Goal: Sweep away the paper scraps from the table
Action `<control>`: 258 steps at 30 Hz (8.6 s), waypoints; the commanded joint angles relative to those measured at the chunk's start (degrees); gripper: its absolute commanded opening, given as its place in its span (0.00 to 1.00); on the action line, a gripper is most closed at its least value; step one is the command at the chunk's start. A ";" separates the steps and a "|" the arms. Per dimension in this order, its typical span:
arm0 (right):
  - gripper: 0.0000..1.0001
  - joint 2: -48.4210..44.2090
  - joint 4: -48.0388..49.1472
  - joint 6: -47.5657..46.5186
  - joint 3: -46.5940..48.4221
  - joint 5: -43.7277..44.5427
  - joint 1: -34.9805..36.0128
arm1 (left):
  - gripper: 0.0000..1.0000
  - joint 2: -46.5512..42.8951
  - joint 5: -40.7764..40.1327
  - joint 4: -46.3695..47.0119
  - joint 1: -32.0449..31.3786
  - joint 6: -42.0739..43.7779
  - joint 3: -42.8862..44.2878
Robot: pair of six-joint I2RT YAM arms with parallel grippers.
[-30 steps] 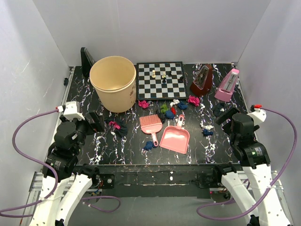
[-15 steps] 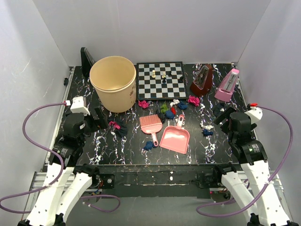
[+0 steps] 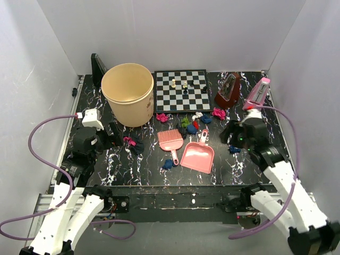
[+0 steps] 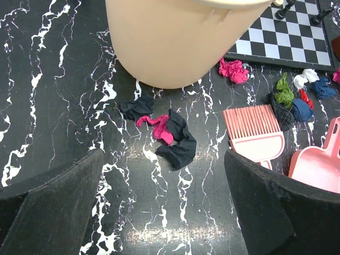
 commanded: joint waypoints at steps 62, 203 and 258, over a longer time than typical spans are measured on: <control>0.72 23.34 4.28 7.73 12.20 19.47 21.56 | 0.98 38.61 -12.92 3.38 -35.19 -31.45 7.17; 0.83 -0.59 65.96 36.19 -15.93 -31.69 11.88 | 0.00 35.65 5.37 85.64 -23.52 -55.28 -10.40; 0.01 2.22 14.94 0.36 5.49 -35.17 11.44 | 0.98 16.84 9.61 46.13 -22.39 -26.76 -2.16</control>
